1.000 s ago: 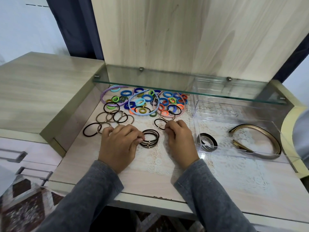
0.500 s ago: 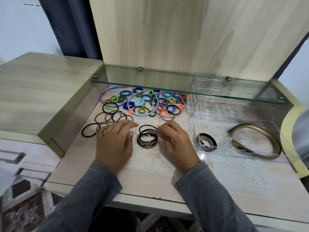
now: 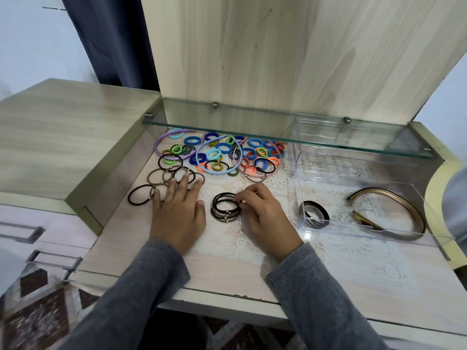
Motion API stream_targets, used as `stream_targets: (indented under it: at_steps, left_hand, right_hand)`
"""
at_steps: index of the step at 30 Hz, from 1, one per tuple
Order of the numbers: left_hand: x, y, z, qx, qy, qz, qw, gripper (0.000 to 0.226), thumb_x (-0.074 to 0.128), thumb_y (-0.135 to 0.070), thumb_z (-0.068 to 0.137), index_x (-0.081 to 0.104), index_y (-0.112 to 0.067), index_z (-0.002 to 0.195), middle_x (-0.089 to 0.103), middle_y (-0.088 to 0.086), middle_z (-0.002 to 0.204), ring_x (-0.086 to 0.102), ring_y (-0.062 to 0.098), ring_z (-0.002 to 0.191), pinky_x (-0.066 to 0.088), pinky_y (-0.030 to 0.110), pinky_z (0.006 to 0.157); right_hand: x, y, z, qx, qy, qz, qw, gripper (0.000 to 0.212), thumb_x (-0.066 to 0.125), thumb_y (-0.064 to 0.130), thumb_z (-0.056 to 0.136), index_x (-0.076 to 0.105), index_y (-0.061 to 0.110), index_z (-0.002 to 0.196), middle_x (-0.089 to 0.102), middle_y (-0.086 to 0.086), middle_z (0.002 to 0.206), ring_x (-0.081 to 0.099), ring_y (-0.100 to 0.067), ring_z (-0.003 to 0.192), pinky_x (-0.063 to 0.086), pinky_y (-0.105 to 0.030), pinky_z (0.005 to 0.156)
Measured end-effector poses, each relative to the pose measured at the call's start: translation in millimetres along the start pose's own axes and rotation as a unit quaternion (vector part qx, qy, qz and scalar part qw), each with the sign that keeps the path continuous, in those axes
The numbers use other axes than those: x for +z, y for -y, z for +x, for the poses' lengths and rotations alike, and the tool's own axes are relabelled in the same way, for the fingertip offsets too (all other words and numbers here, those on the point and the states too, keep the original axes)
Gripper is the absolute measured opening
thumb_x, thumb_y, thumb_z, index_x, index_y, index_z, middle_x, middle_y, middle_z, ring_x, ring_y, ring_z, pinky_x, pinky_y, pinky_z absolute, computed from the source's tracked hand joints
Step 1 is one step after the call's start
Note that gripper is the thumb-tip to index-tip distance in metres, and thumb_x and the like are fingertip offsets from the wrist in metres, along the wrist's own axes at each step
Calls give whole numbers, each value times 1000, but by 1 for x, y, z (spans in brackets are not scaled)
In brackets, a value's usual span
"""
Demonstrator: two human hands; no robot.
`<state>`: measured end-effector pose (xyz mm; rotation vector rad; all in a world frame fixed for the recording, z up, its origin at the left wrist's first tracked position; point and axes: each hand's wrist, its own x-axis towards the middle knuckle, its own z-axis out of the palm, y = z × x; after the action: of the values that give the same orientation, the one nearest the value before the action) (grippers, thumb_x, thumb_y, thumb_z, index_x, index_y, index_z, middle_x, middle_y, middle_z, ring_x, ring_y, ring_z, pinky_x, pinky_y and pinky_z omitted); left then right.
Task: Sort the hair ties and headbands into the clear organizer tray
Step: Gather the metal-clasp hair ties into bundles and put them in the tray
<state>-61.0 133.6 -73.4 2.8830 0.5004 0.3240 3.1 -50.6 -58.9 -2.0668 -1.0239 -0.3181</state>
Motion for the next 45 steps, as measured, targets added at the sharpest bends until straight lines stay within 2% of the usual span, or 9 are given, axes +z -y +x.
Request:
stream_targets:
  at_steps: [4,8,16,22,30,34,38,42,45]
  left_hand:
    - [0,0,0,7,-10,6,1000,64,24,-37,87,31,-29,150,22,2,160,19,27,147,9,54,116]
    - [2,0,-1,15,-27,9,999,63,26,-35,86,40,-24,146,31,7,156,27,32,144,13,58,113]
    - [4,1,-1,15,-28,28,999,68,17,-40,84,44,-22,144,34,8,155,28,32,143,12,59,113]
    - [2,0,-5,11,-93,11,996,58,40,-35,82,50,-19,138,42,8,150,36,31,139,21,55,112]
    - [-12,-7,-11,131,-249,49,958,29,54,-19,76,68,-21,101,66,-1,110,61,23,97,38,40,86]
    - [-14,-24,-12,56,-191,-160,967,23,58,-7,78,63,-21,96,62,-4,100,58,20,90,45,35,77]
    - [-18,-55,-6,-59,-109,-447,886,31,54,7,82,56,-23,88,62,-7,96,59,9,85,47,15,68]
    - [-23,-78,11,-172,-5,-703,690,24,53,12,88,57,-12,87,65,6,93,64,14,79,55,20,68]
    - [-24,-89,17,-201,7,-775,599,21,45,6,95,56,-8,84,66,10,90,66,18,79,57,23,71]
  right_hand:
    - [-3,5,-1,21,26,8,999,32,51,3,84,65,10,111,46,-3,109,42,7,77,33,-7,72]
    - [-5,5,-6,37,99,-70,992,38,52,17,78,66,11,113,43,-7,118,46,-19,102,41,-27,87]
    - [-13,10,1,-24,127,-148,980,19,67,14,82,71,15,100,48,-7,111,42,-24,101,35,-29,86]
    - [-4,9,-1,-71,102,-175,977,11,72,8,76,69,9,87,54,-6,96,48,-25,88,48,-38,73]
    - [7,4,-11,-20,42,-118,992,10,63,5,85,63,6,96,51,-5,98,37,-15,86,36,-25,77]
    - [8,3,-7,76,-65,-4,995,5,58,3,87,60,7,89,49,-2,93,42,-17,88,32,-17,76]
    - [7,-1,2,185,-90,104,973,9,60,5,89,60,13,86,48,1,92,48,-19,91,38,-22,81]
    - [5,4,8,221,-126,173,951,21,59,4,89,57,22,79,50,1,91,51,-9,84,39,-10,73]
    - [1,4,6,224,-134,193,946,19,60,6,90,59,23,84,53,-4,96,53,-12,88,41,-10,76]
